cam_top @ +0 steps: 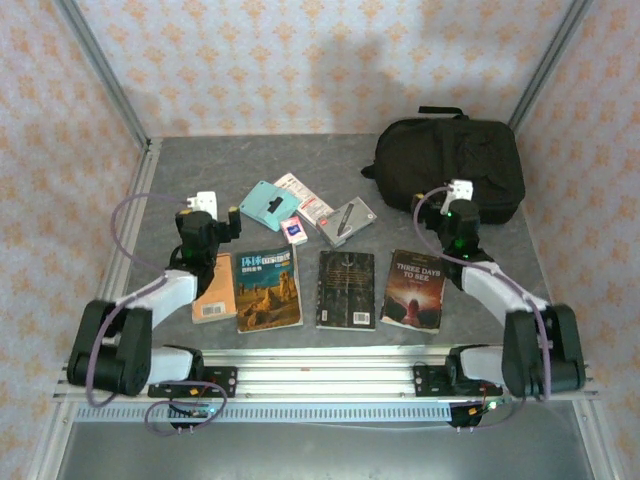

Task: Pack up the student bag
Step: Unzip the student bag at the top-right of the table.

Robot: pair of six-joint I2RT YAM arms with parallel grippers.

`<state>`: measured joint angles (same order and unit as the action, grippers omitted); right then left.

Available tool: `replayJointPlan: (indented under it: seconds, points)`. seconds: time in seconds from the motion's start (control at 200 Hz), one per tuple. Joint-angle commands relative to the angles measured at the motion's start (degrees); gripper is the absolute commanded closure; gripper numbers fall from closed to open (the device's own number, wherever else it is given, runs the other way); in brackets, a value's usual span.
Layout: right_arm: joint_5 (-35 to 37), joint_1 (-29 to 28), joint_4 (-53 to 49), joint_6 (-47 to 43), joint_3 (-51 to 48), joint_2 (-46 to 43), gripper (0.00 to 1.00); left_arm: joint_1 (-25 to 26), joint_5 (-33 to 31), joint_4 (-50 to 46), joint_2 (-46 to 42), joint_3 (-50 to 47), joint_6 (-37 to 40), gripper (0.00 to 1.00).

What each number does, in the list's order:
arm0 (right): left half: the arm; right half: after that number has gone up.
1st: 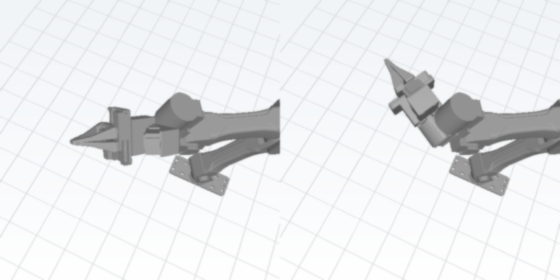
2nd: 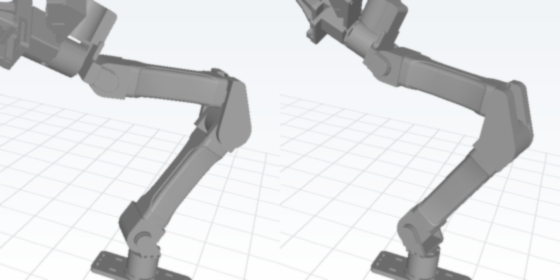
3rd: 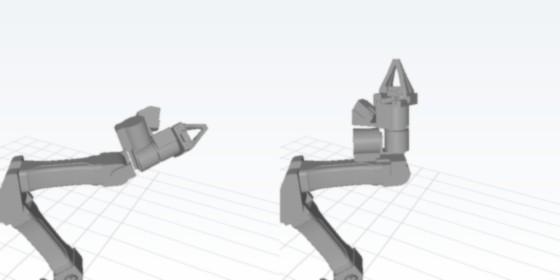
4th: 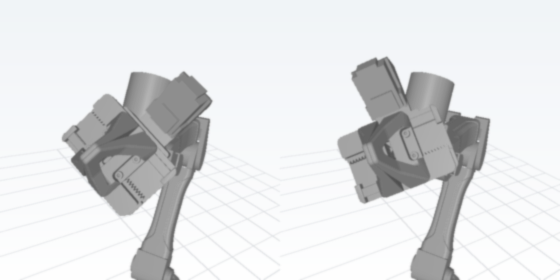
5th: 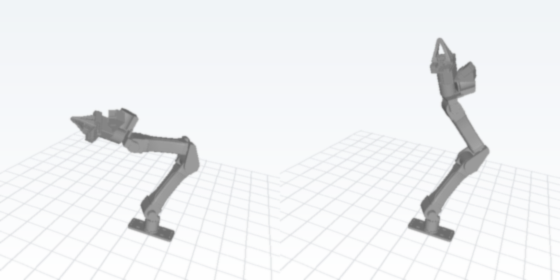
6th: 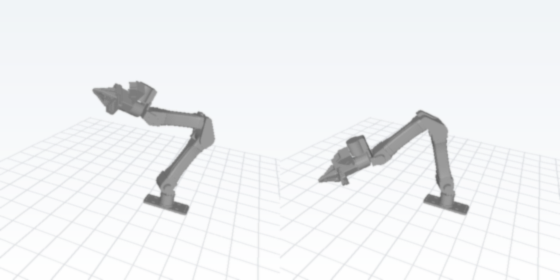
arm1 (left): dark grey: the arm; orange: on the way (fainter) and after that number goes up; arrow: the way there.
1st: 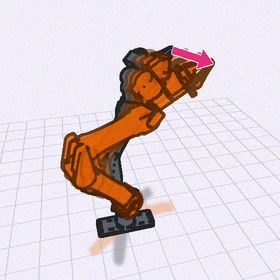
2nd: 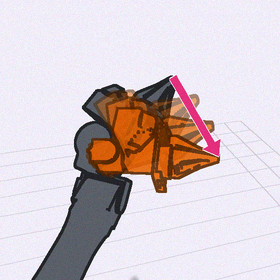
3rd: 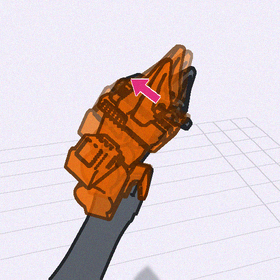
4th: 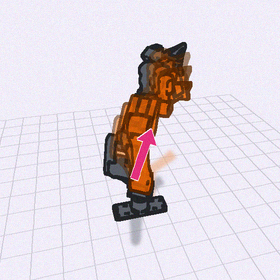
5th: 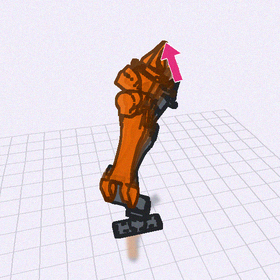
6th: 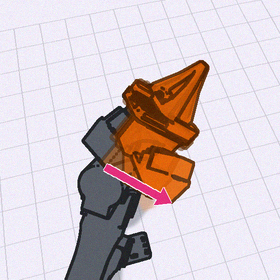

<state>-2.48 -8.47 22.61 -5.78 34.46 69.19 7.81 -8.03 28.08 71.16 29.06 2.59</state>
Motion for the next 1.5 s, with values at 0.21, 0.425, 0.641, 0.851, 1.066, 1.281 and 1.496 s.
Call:
replayJointPlan:
  seconds: [0.21, 0.425, 0.641, 0.851, 1.066, 1.281, 1.496]
  points:
    - [8.44, -18.29, -34.6, 1.98, 24.54, -13.63, 0.01, 14.76, 3.18, -42.3, -15.96, 25.99, -10.24, 0.0]
    - [23.64, -19.47, -58.68, 23.57, 40.82, -12.51, 0.0, 19.43, -5.89, -66.15, -17.99, 35.87, -22.11, 0.0]
    - [16.52, -16.84, -60.51, 31.77, 42.09, -6.47, 0.0, 16.22, 3.66, -60.95, -17.35, 31.15, -40.11, 0.0]
    - [12.66, -14.5, -53.21, 45.88, 33.72, -2.04, 0.0, 15.83, 10.35, -63.24, -6.57, 36.16, -43.48, 0.0]
    - [8.84, -4.72, -52.61, 63.86, 31.19, 6.07, 0.07, 15.7, 11.29, -59.45, -3.09, 33.22, -42.95, 0.0]
    - [2.3, 2.08, -48.91, 75.83, 30.78, 14.23, 0.12, 13.51, 16.27, -57.99, -1.54, 31.2, -45.58, 0.0]
    - [2.48, 4.91, -43.56, 84.74, 28.78, 19.12, 0.16, 12.49, 17.44, -57.97, -0.98, 31.12, -45.66, 0.0]
